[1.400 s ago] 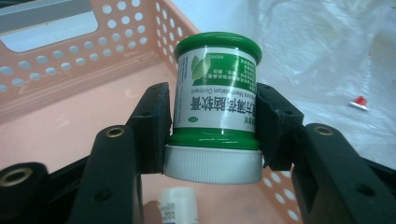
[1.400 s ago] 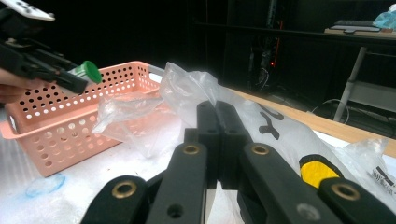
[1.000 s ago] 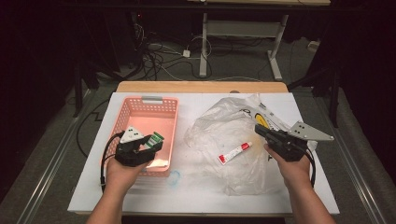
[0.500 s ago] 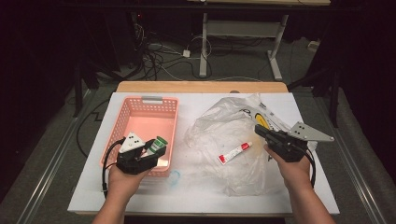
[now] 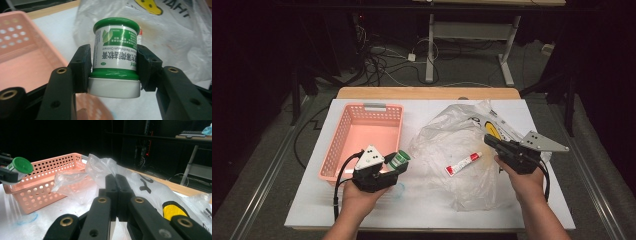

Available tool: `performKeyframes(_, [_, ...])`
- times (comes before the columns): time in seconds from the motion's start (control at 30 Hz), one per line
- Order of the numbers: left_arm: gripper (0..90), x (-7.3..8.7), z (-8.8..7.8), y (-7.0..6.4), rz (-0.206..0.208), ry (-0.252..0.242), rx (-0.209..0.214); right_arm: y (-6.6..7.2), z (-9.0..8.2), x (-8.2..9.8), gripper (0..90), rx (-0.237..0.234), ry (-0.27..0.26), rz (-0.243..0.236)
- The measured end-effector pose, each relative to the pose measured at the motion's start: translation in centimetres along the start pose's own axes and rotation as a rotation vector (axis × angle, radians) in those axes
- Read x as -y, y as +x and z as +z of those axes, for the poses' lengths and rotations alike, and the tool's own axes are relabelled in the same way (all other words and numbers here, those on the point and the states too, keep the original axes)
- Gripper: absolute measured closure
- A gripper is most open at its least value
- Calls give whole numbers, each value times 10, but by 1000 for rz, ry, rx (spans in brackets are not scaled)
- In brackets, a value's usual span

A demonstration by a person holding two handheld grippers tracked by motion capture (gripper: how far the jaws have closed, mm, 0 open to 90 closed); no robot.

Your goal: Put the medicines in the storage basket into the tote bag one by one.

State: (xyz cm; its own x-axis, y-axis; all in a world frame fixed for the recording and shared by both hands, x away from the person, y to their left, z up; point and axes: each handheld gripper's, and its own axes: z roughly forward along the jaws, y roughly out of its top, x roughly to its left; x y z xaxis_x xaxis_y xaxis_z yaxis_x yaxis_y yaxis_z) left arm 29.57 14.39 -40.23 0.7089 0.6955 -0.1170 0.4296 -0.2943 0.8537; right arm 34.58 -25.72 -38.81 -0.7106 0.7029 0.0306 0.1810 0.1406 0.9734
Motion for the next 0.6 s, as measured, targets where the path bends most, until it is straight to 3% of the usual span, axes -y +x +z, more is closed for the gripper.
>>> performKeyframes(0.17, [494,-1,12,-13,22,14,40,0,1,0,900,-5,0,-10])
performKeyframes(0.6, [493,0,46,-36,75,56,72,4,1,0,900,-10,5,-15])
